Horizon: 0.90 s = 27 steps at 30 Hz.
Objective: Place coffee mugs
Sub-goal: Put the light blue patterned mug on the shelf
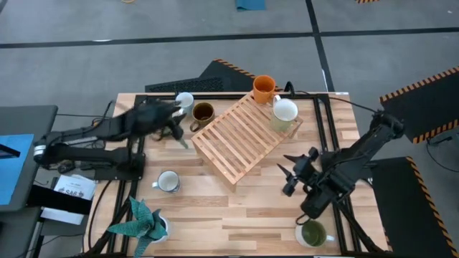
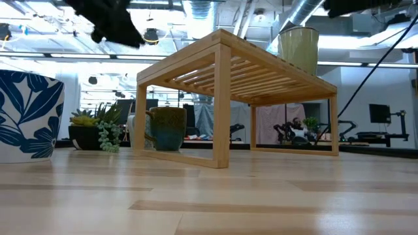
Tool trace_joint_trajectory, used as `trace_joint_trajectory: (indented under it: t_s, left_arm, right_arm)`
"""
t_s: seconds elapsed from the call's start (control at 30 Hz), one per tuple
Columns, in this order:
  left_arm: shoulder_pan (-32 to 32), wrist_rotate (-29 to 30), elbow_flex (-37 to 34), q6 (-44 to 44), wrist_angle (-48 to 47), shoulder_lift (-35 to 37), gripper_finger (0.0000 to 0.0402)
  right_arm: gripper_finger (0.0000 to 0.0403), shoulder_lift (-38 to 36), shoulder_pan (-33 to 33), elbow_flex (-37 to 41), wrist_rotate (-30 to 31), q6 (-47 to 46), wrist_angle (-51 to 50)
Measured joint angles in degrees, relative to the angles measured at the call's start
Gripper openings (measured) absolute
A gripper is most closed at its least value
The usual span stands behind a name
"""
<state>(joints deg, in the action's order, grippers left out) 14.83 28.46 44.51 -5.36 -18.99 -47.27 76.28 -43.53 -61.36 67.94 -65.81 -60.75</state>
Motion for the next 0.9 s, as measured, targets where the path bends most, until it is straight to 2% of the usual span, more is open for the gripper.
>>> trace_joint_trajectory:
  t_s: [0.13,0.23,0.33,0.4,0.53,0.73,0.9]
  left_arm:
    - [12.5,-11.23,7.21,0.66,-10.04,-10.5,0.0155]
    - [21.07,-19.59,11.46,1.51,-13.48,-18.33,0.0155]
    - [26.96,-27.76,14.89,2.2,-14.15,-25.34,0.0155]
    - [29.2,-30.88,16.6,3.21,-15.0,-29.27,0.0155]
    - [30.7,-29.78,18.07,5.15,-14.67,-35.31,0.0155]
    - [31.41,-21.66,18.17,6.39,-13.89,-40.26,0.0155]
    - [31.8,-23.82,18.17,7.74,-14.19,-42.16,0.0155]
  right_arm:
    - [0.0205,2.41,2.47,0.0,-0.68,0.27,-0.09]
    - [0.0205,4.64,3.89,0.01,-0.97,0.27,-0.16]
    - [0.0205,5.88,4.76,0.01,-3.35,1.42,-0.2]
    - [0.0205,6.35,5.33,0.0,-5.22,1.64,-0.17]
    - [0.0205,6.13,5.84,0.02,-5.75,1.69,0.01]
    - [0.0205,5.67,5.82,0.0,-5.85,1.78,0.0]
    - [0.0205,5.65,5.82,0.0,-5.86,1.78,-0.04]
